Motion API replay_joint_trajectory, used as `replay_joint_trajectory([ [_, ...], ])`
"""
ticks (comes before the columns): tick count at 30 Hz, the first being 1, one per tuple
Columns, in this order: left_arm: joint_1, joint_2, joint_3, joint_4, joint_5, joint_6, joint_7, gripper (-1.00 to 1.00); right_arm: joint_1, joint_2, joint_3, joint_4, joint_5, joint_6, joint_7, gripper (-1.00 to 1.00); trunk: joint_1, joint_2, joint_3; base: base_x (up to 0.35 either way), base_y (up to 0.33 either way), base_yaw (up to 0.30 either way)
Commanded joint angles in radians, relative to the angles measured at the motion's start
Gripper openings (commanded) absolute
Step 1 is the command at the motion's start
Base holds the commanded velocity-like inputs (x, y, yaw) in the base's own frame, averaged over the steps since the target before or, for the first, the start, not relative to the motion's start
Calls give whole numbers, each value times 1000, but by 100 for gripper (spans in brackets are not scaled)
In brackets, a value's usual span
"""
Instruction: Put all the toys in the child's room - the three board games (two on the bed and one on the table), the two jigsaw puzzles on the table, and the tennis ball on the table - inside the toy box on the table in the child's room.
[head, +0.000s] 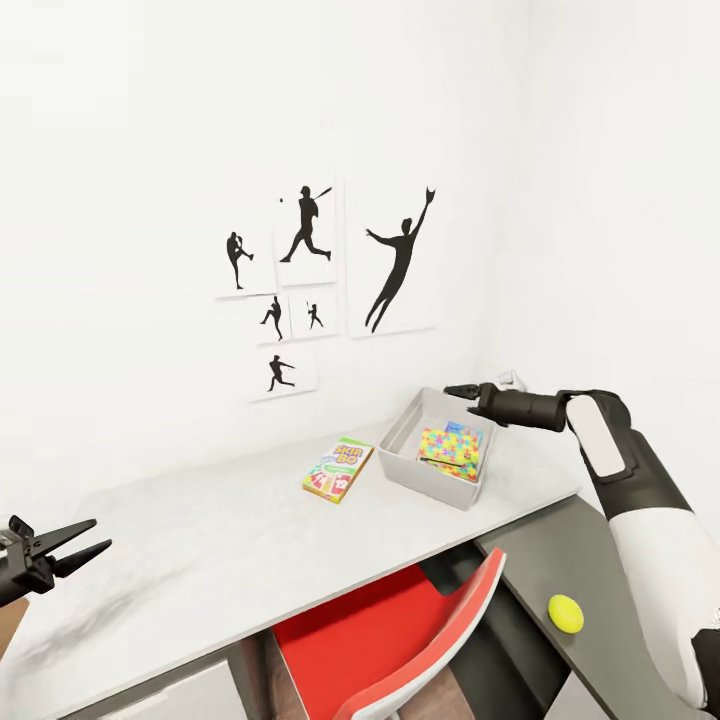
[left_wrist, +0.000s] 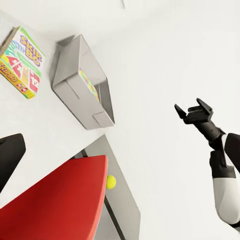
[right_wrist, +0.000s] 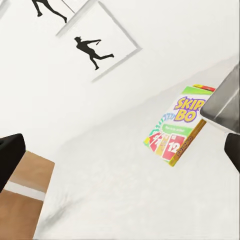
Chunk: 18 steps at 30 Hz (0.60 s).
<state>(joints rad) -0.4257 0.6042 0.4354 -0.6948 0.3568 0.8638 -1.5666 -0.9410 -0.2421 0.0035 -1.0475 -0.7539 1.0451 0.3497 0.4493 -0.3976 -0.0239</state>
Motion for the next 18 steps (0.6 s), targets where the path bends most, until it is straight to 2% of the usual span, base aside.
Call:
replay_joint_trajectory([
  [1,-1,0,0,0,-1,11,-4,100,-10,4,8,3,34,2,-10,100,1,-2,-2,0,0,4],
  [5,-1,0,0,0,-1,11,-4,100,-61,13,24,23,77,2,-65,100,1,-2,-2,0,0,2],
  [10,-1,0,0,0,-1,11,-4,100,-131,19,55,108,93,2,-141,100,1,-2,-2,0,0,0],
  [14,-1,0,0,0,-1,11,-4,100,-197,24,102,197,97,2,-206,100,1,-2,-2,0,0,0],
  [18,-1,0,0,0,-1,11,-4,100,-244,39,158,267,99,2,-251,100,1,-2,-2,0,0,0],
])
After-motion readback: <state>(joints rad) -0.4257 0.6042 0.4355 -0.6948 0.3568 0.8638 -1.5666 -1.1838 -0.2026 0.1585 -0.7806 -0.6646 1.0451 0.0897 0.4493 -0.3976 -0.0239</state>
